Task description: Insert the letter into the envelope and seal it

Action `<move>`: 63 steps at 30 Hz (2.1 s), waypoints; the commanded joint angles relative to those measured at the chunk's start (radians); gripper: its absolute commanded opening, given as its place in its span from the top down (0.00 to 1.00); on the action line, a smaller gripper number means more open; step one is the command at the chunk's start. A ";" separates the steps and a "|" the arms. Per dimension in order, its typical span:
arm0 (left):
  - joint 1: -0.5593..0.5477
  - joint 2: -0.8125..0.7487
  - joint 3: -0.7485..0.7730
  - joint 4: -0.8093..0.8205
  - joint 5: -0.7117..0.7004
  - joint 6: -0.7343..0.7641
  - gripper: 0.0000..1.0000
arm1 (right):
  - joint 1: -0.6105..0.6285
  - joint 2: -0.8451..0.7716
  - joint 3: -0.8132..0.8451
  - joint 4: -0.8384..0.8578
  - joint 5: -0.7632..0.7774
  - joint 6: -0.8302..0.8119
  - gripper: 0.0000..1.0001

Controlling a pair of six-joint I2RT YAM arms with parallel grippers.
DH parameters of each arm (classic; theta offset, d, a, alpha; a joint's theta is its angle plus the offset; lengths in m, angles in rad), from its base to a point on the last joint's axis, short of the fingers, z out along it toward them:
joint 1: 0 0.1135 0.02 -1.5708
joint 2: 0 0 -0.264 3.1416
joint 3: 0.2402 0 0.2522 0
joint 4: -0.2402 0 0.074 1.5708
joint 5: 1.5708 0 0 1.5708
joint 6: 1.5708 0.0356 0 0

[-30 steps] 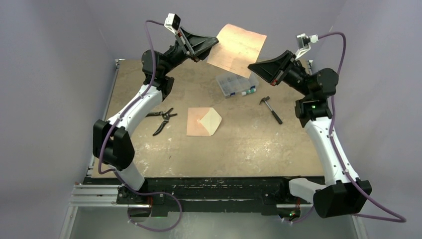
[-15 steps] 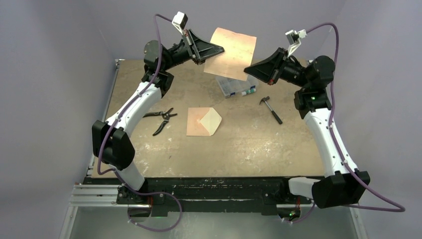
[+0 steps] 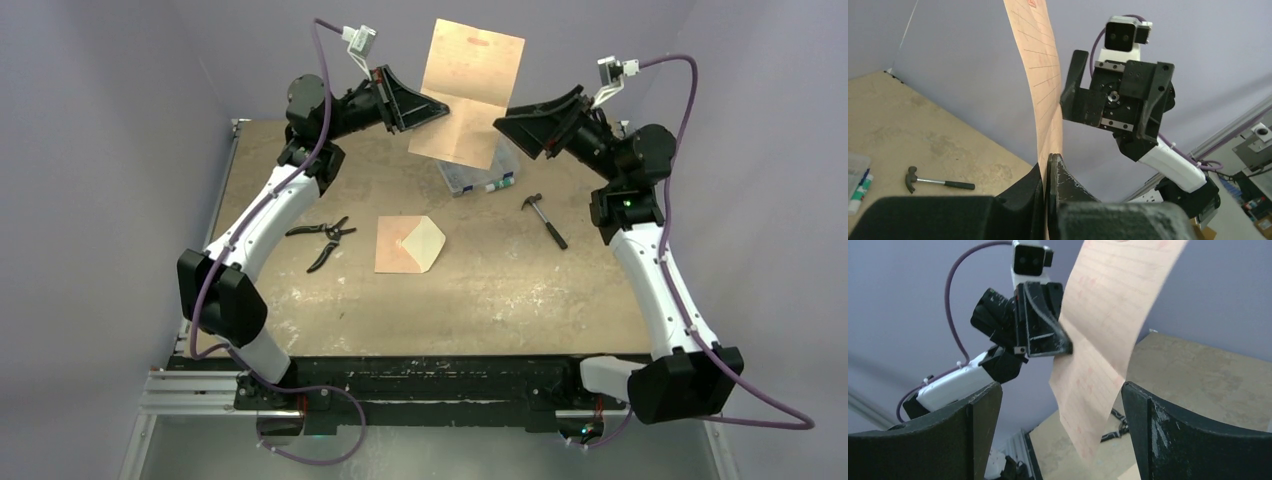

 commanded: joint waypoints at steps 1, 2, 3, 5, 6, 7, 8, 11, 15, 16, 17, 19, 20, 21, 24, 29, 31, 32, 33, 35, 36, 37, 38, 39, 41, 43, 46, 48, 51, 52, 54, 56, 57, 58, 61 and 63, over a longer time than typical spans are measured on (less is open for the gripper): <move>0.001 -0.034 0.022 0.089 0.078 0.078 1.00 | 0.001 0.040 0.009 0.167 0.108 0.088 0.08; 0.001 -0.029 0.023 0.088 0.087 0.080 1.00 | 0.000 0.056 0.017 0.181 0.118 0.091 0.08; 0.001 -0.023 0.022 0.087 0.093 0.078 1.00 | -0.001 0.068 0.027 0.203 0.124 0.089 0.08; 0.002 -0.006 0.031 0.056 0.089 0.076 1.00 | -0.003 0.098 0.057 0.250 0.112 0.093 0.08; 0.002 0.004 0.040 0.028 0.084 0.074 1.00 | -0.004 0.118 0.081 0.256 0.102 0.093 0.08; 0.002 0.017 0.050 0.005 0.084 0.070 1.00 | -0.004 0.138 0.106 0.265 0.079 0.093 0.08; 0.002 0.029 0.057 -0.013 0.083 0.062 1.00 | -0.004 0.160 0.133 0.274 0.052 0.092 0.09; 0.002 0.049 0.054 -0.020 0.081 0.020 1.00 | -0.004 0.195 0.177 0.318 -0.027 0.092 0.11; 0.008 0.075 0.074 -0.091 0.044 0.011 1.00 | -0.004 0.184 0.163 0.364 -0.122 0.068 0.14; 0.010 0.085 0.085 -0.110 0.035 0.007 1.00 | -0.004 0.176 0.150 0.372 -0.147 0.064 0.15; 0.013 0.096 0.098 -0.128 0.025 0.001 1.00 | -0.004 0.168 0.134 0.387 -0.174 0.060 0.17; 0.023 0.126 0.122 -0.163 0.003 -0.016 1.00 | -0.004 0.152 0.107 0.426 -0.241 0.066 0.20; 0.030 0.140 0.130 -0.167 -0.004 -0.028 1.00 | -0.004 0.145 0.092 0.464 -0.281 0.085 0.21; 0.037 0.156 0.136 -0.165 -0.013 -0.044 1.00 | -0.002 0.138 0.071 0.516 -0.327 0.115 0.22; 0.045 0.219 0.170 -0.089 0.002 -0.106 1.00 | -0.003 0.113 0.031 0.541 -0.409 0.146 0.23; 0.048 0.271 0.155 0.184 0.051 -0.205 1.00 | -0.003 0.061 0.112 -0.047 -0.110 -0.240 0.17; 0.051 0.264 0.143 0.160 0.027 -0.172 1.00 | -0.004 0.065 0.170 -0.174 0.079 -0.304 0.15; 0.052 0.261 0.142 0.129 0.010 -0.150 1.00 | -0.003 0.072 0.181 -0.193 0.112 -0.282 0.14; 0.053 0.259 0.141 0.113 0.002 -0.132 1.00 | -0.004 0.081 0.188 -0.207 0.151 -0.254 0.13; 0.053 0.256 0.140 0.115 0.005 -0.115 1.00 | -0.004 0.104 0.205 -0.241 0.255 -0.213 0.11; 0.053 0.254 0.137 0.127 0.009 -0.114 1.00 | -0.003 0.113 0.205 -0.251 0.282 -0.188 0.11; 0.053 0.249 0.132 0.143 0.016 -0.112 1.00 | -0.003 0.130 0.198 -0.258 0.294 -0.148 0.10; 0.053 0.243 0.123 0.165 0.023 -0.116 1.00 | -0.003 0.140 0.186 -0.248 0.297 -0.115 0.10; 0.053 0.234 0.110 0.187 0.028 -0.124 1.00 | -0.003 0.150 0.170 -0.227 0.291 -0.104 0.10; 0.053 0.220 0.086 0.259 0.049 -0.168 1.00 | -0.001 0.160 0.125 -0.155 0.264 -0.065 0.09; 0.053 0.209 0.070 0.346 0.077 -0.230 1.00 | -0.001 0.166 0.085 -0.037 0.187 0.010 0.09; 0.053 0.195 0.067 0.399 0.104 -0.295 1.00 | 0.001 0.147 0.042 0.082 0.173 0.068 0.09; 0.053 0.184 0.065 0.437 0.105 -0.344 1.00 | 0.001 0.131 0.007 0.113 0.205 0.084 0.08; 0.053 0.187 0.068 0.537 0.101 -0.455 1.00 | 0.002 0.132 -0.014 0.132 0.198 0.084 0.08; 0.053 0.191 0.069 0.577 0.094 -0.498 1.00 | 0.002 0.140 -0.025 0.184 0.165 0.102 0.08; 0.053 0.205 0.061 0.672 0.068 -0.602 1.00 | 0.001 0.162 -0.058 0.389 0.058 0.194 0.09; 0.053 0.225 0.053 0.764 0.043 -0.705 1.00 | 0.002 0.185 -0.086 0.618 -0.017 0.329 0.11; 0.053 0.231 0.051 0.798 0.034 -0.745 1.00 | 0.003 0.195 -0.092 0.703 -0.038 0.387 0.13; 0.053 0.236 0.045 0.825 0.024 -0.772 1.00 | 0.004 0.203 -0.092 0.753 -0.053 0.426 0.16; 0.051 0.223 0.015 0.815 0.005 -0.757 1.00 | 0.010 0.214 -0.067 0.761 -0.073 0.466 0.27; 0.051 0.205 -0.006 0.780 -0.002 -0.719 1.00 | 0.015 0.217 -0.050 0.728 -0.070 0.464 0.34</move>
